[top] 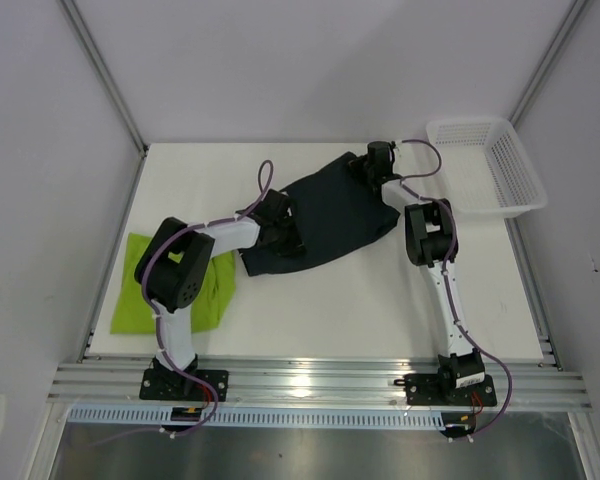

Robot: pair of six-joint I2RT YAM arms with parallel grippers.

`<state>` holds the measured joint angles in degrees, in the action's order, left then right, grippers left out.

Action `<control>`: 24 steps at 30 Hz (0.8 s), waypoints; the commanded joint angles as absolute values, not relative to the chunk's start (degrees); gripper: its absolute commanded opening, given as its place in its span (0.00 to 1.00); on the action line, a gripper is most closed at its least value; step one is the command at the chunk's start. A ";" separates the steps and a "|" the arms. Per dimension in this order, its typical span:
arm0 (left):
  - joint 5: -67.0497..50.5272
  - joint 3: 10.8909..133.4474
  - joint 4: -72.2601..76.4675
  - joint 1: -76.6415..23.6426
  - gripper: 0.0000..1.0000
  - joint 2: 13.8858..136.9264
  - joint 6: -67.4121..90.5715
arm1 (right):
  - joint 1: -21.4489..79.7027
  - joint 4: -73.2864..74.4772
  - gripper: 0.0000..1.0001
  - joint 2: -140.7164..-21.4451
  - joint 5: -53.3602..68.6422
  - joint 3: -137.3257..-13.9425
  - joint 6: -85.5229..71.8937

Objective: Fold and stack the shorts
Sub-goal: Fold the shorts

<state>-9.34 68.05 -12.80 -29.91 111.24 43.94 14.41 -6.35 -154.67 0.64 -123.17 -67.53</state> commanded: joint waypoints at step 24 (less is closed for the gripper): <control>-1.59 72.70 -30.41 -31.12 0.99 82.12 35.77 | 3.08 -24.64 0.68 -104.36 27.43 -66.95 -49.77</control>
<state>-4.64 74.59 -27.03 -31.66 88.79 36.36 2.48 -27.44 -116.40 22.96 -76.34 -56.99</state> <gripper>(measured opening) 0.975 0.635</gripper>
